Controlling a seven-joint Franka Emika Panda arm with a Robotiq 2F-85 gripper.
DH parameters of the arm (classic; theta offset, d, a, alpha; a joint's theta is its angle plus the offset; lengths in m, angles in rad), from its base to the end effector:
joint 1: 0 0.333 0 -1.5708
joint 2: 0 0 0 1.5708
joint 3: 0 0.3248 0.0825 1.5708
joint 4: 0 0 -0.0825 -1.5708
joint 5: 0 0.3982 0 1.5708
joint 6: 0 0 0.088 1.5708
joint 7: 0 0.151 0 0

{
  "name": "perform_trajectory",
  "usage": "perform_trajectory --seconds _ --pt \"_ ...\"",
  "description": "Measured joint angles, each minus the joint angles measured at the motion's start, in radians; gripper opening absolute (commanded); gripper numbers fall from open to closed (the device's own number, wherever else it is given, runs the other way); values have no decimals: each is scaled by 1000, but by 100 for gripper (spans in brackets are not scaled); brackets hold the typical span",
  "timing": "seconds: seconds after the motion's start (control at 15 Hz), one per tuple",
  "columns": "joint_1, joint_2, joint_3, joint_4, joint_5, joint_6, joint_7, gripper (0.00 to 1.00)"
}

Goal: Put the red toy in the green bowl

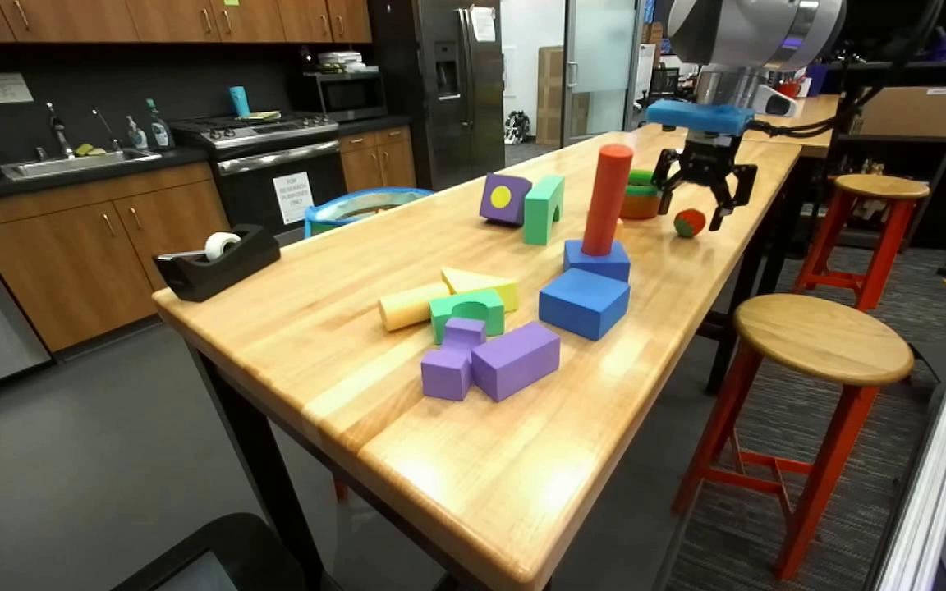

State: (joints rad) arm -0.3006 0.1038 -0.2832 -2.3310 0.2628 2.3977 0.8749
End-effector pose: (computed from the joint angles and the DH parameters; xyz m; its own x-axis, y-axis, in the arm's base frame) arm 0.4389 -0.2803 0.2468 -0.0787 -0.9875 -0.1367 -0.9946 0.0872 -0.0570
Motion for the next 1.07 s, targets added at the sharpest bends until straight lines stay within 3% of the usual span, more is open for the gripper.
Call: perform_trajectory --seconds 0.07,0.13,0.2,0.4,0.53,0.6,0.67,0.87,1.07 --pt "0 1 0 2 0 0 0 81" --pt "0 1 0 3 0 0 1 79" --pt "0 1 0 3 0 0 1 66" --pt "0 0 0 12 0 0 1 57" --pt "0 1 0 16 0 0 1 62" --pt "0 1 0 16 0 1 1 54" --pt "0 0 0 16 0 1 1 36" --pt "0 1 0 16 0 1 1 26" --pt "-1 0 0 16 0 1 1 26"
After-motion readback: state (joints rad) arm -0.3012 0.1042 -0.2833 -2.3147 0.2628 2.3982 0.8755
